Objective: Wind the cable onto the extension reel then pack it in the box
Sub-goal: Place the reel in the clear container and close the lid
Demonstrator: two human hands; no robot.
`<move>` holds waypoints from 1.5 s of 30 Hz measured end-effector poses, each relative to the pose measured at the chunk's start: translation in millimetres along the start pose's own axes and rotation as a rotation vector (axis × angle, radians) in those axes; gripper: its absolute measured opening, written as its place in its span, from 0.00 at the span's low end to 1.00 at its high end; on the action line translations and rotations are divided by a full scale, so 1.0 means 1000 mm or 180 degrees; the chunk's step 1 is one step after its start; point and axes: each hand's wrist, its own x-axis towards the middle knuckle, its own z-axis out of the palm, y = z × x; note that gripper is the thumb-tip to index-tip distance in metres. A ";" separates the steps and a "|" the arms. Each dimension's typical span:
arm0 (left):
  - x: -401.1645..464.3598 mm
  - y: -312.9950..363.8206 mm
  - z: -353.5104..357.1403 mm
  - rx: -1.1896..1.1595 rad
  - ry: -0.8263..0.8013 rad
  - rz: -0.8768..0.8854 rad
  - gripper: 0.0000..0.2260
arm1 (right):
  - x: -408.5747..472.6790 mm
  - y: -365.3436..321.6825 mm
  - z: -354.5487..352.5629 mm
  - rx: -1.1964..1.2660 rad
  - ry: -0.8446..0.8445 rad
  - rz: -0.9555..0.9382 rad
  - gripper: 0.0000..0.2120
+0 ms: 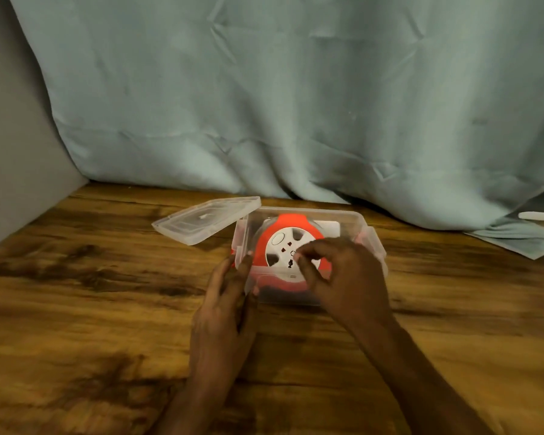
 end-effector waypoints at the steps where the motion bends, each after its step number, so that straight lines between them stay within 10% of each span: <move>1: -0.001 0.001 0.000 0.0129 0.0059 0.0010 0.28 | -0.013 -0.002 0.005 -0.0057 0.0129 -0.0147 0.07; 6: 0.026 0.005 -0.020 0.0632 0.0697 -0.0184 0.29 | -0.046 0.011 0.029 -0.0346 0.0534 -0.0558 0.15; 12: 0.081 -0.033 -0.049 0.1290 -0.0222 -0.0413 0.25 | -0.049 0.020 0.036 -0.0185 0.0626 -0.0568 0.17; 22: 0.101 0.026 -0.092 0.1714 0.0908 0.0873 0.18 | -0.045 0.002 0.027 0.0185 0.0724 -0.0246 0.17; 28: 0.086 0.098 -0.098 0.1745 0.0651 0.1952 0.15 | -0.019 -0.022 -0.005 0.0606 0.1092 -0.0240 0.29; 33: 0.087 0.132 -0.094 0.1601 0.0278 0.2327 0.26 | 0.007 -0.021 -0.027 0.0518 0.1454 -0.0631 0.15; 38: 0.111 0.111 -0.085 0.0857 0.0579 0.1183 0.29 | 0.017 -0.006 -0.039 0.1205 0.1219 0.0051 0.17; 45: 0.111 0.032 -0.049 -0.0256 -0.0341 -0.0436 0.31 | 0.025 0.042 -0.044 0.2358 0.0804 0.1635 0.08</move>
